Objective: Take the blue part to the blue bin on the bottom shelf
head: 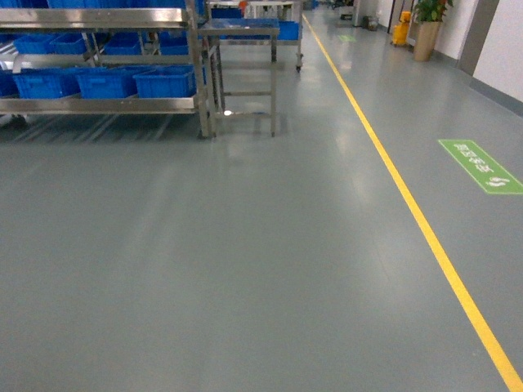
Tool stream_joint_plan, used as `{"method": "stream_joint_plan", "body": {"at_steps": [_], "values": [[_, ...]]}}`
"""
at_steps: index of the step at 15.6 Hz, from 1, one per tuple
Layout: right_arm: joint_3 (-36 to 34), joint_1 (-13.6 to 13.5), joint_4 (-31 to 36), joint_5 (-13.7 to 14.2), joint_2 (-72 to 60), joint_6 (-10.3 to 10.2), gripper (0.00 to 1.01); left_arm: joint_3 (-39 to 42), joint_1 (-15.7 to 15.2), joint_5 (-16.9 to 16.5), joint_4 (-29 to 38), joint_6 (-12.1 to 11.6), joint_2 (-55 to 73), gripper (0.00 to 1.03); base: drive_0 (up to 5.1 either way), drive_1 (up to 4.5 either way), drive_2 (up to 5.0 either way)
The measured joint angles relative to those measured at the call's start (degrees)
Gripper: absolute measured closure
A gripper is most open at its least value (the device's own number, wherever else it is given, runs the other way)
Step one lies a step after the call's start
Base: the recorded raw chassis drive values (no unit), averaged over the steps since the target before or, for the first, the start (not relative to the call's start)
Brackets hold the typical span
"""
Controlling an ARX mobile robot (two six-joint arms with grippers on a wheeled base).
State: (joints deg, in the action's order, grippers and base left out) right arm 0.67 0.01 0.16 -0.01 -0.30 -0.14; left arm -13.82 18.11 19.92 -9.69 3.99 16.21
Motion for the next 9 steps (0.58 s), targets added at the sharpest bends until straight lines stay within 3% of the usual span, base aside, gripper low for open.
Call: {"method": "stream_joint_plan", "body": {"at_steps": [9], "values": [[0.00, 0.00, -0.31, 0.00, 0.00, 0.00, 0.03, 0.00, 0.07, 0.04, 0.11, -0.15, -0.09, 0.60, -0.1, 4.23, -4.4]]}}
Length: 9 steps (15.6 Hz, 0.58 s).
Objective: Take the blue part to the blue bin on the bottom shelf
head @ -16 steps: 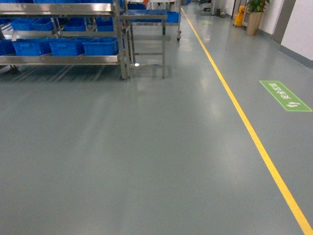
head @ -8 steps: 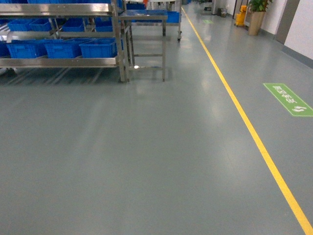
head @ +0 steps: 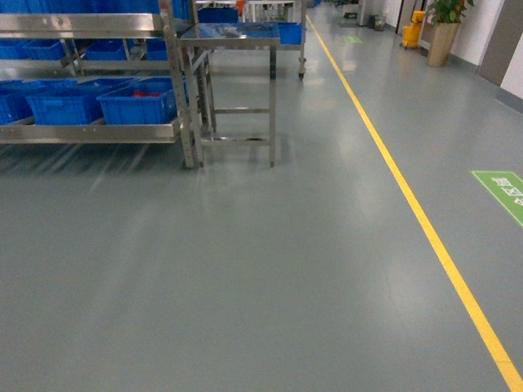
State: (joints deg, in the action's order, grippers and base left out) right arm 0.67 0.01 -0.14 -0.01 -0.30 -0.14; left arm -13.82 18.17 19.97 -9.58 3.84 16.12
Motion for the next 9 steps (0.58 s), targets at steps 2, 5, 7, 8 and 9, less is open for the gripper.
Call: {"method": "stream_joint_plan", "body": {"at_steps": [2, 5, 7, 8, 9], "values": [[0.00, 0.00, -0.35, 0.02, 0.00, -0.02, 0.03, 0.00, 0.00, -0.04, 0.09, 0.00, 0.07, 0.60, -0.1, 4.26, -4.4], [0.00, 0.00, 0.13, 0.02, 0.00, -0.02, 0.03, 0.00, 0.00, -0.07, 0.04, -0.02, 0.04, 0.60, -0.1, 4.28, -4.4], [0.00, 0.00, 0.00, 0.00, 0.00, -0.02, 0.03, -0.02, 0.00, -0.02, 0.13, -0.02, 0.00, 0.60, 0.0, 4.32, -4.3], [0.00, 0.00, -0.24, 0.02, 0.00, -0.02, 0.03, -0.02, 0.00, -0.02, 0.02, -0.02, 0.02, 0.60, 0.0, 4.31, -4.3], [0.00, 0.00, -0.28, 0.04, 0.00, -0.02, 0.03, -0.02, 0.00, -0.02, -0.11, -0.02, 0.02, 0.60, 0.0, 4.31, -4.3]]}}
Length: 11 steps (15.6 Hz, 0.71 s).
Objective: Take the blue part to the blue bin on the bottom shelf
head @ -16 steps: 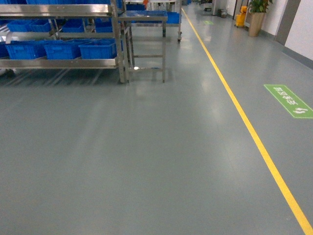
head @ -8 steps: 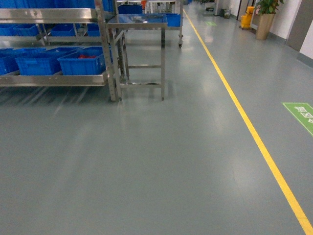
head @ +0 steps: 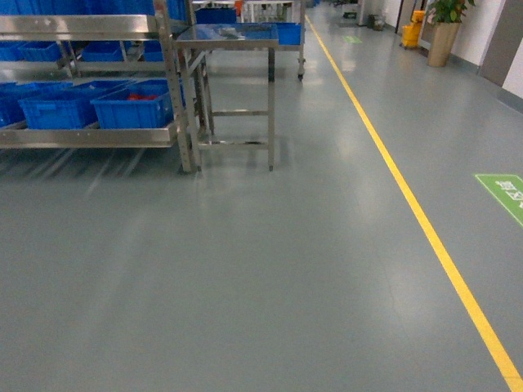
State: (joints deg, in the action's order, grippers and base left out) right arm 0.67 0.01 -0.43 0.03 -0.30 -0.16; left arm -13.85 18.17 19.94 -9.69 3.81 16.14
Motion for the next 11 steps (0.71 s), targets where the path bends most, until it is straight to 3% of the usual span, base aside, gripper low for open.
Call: {"method": "stream_joint_plan", "body": {"at_steps": [11], "values": [[0.00, 0.00, -0.02, 0.04, 0.00, 0.00, 0.03, 0.00, 0.00, -0.04, 0.22, -0.02, 0.00, 0.60, 0.0, 4.36, -4.3]]}}
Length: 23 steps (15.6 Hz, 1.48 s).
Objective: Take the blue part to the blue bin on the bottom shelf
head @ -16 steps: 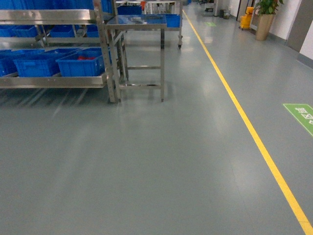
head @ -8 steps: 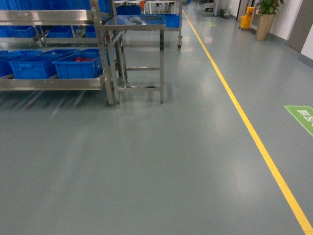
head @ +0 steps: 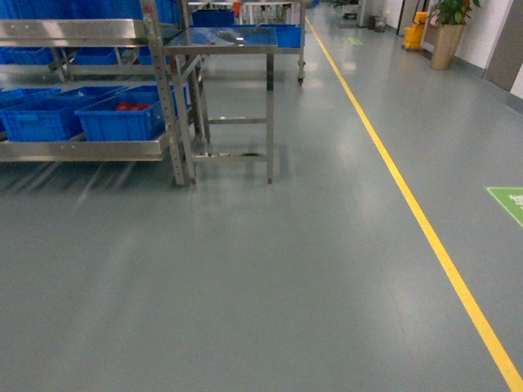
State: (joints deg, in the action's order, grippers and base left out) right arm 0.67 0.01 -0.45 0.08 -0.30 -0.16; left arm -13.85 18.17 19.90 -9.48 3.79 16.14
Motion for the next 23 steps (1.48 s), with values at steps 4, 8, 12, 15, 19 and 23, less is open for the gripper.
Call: {"method": "stream_joint_plan", "body": {"at_steps": [4, 8, 12, 15, 19, 23], "values": [[0.00, 0.00, 0.15, -0.09, 0.00, 0.00, 0.03, 0.00, 0.00, 0.02, -0.20, -0.02, 0.02, 0.60, 0.0, 4.36, -4.3], [0.00, 0.00, 0.39, -0.07, 0.00, 0.00, 0.03, 0.02, 0.00, -0.02, 0.00, -0.04, 0.00, 0.60, -0.1, 4.26, -4.4], [0.00, 0.00, 0.39, -0.09, 0.00, 0.02, 0.03, 0.00, 0.00, 0.02, -0.11, -0.15, 0.00, 0.60, -0.1, 4.25, -4.4], [0.00, 0.00, 0.02, -0.09, 0.00, 0.00, 0.03, 0.00, 0.00, 0.02, -0.13, -0.17, 0.00, 0.60, 0.0, 4.27, -4.4], [0.00, 0.00, 0.44, -0.09, 0.00, 0.00, 0.03, 0.00, 0.00, 0.02, -0.15, -0.17, -0.09, 0.60, 0.0, 4.36, -4.3], [0.00, 0.00, -0.11, -0.07, 0.00, 0.02, 0.03, 0.00, 0.00, 0.00, -0.15, -0.17, 0.07, 0.60, 0.0, 4.34, -4.3]]}}
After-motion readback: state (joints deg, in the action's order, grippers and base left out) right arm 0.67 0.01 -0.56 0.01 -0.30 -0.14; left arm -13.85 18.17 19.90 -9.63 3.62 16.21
